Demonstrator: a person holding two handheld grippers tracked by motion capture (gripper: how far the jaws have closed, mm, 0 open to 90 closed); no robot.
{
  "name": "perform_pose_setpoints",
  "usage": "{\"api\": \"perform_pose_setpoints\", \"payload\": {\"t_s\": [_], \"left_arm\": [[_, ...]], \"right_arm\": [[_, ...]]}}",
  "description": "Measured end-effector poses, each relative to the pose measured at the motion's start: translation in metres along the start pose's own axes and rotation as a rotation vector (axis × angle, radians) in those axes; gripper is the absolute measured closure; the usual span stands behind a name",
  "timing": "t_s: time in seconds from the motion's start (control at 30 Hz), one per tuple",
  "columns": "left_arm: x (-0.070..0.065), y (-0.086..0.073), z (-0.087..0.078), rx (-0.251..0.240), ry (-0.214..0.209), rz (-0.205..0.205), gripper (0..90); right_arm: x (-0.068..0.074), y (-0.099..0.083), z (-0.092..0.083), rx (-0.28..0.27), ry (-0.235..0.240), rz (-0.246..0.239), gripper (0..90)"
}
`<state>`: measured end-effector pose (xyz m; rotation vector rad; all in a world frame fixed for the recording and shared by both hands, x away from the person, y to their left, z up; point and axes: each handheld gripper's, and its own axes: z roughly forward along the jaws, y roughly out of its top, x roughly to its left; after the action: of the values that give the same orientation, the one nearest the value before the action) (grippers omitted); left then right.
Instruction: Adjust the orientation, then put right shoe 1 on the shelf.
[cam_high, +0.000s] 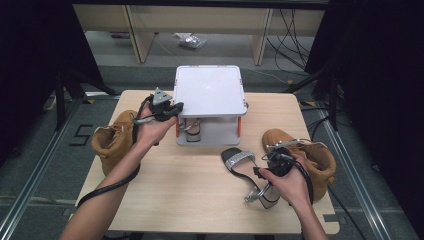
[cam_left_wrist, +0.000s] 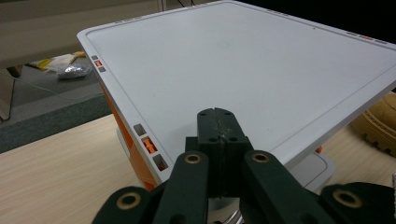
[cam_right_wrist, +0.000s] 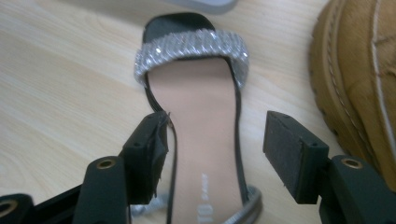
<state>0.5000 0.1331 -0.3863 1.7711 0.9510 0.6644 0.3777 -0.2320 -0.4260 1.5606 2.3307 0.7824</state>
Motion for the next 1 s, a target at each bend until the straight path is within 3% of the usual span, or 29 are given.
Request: {"api": "perform_pose_setpoints", "payload": {"t_s": [0.23,0.3,0.33,0.37,0.47,0.63,0.7,0.8,0.87,0.9,1.0], "left_arm": [[0.000,0.001,0.000,0.006,-0.005,-0.005,89.6],[0.001,0.001,0.000,0.010,-0.008,-0.004,89.6],[0.001,0.001,0.000,0.011,-0.009,-0.004,89.6],[0.001,0.001,0.000,0.011,-0.009,-0.004,89.6],[0.001,0.000,0.000,0.002,-0.010,-0.007,89.6],[0.001,0.001,0.000,0.010,-0.009,-0.003,89.6],[0.001,0.001,0.000,0.010,-0.009,-0.001,89.6],[0.001,0.001,0.000,0.011,-0.008,-0.001,89.6],[0.001,0.002,0.000,0.016,-0.011,-0.003,89.6],[0.001,0.002,0.000,0.020,-0.013,-0.004,89.6],[0.001,0.003,0.000,0.024,-0.017,-0.006,89.6]], "right_arm": [[-0.006,-0.004,0.001,0.063,0.019,-0.010,38.4],[-0.006,-0.004,0.002,0.088,0.006,-0.024,37.2],[-0.005,-0.002,0.001,0.101,0.023,-0.027,36.4],[-0.006,-0.002,0.002,0.105,0.022,-0.058,35.7],[-0.003,0.001,0.005,0.144,0.022,-0.054,33.5],[-0.002,0.006,0.014,0.188,0.030,-0.098,31.2],[-0.001,0.008,0.018,0.221,0.037,-0.089,31.0],[-0.002,0.010,0.027,0.256,0.032,-0.115,30.6],[0.000,0.012,0.030,0.313,0.027,-0.074,30.6],[-0.001,0.013,0.033,0.329,0.028,-0.100,30.7],[-0.002,0.016,0.039,0.347,0.030,-0.114,30.9]]}}
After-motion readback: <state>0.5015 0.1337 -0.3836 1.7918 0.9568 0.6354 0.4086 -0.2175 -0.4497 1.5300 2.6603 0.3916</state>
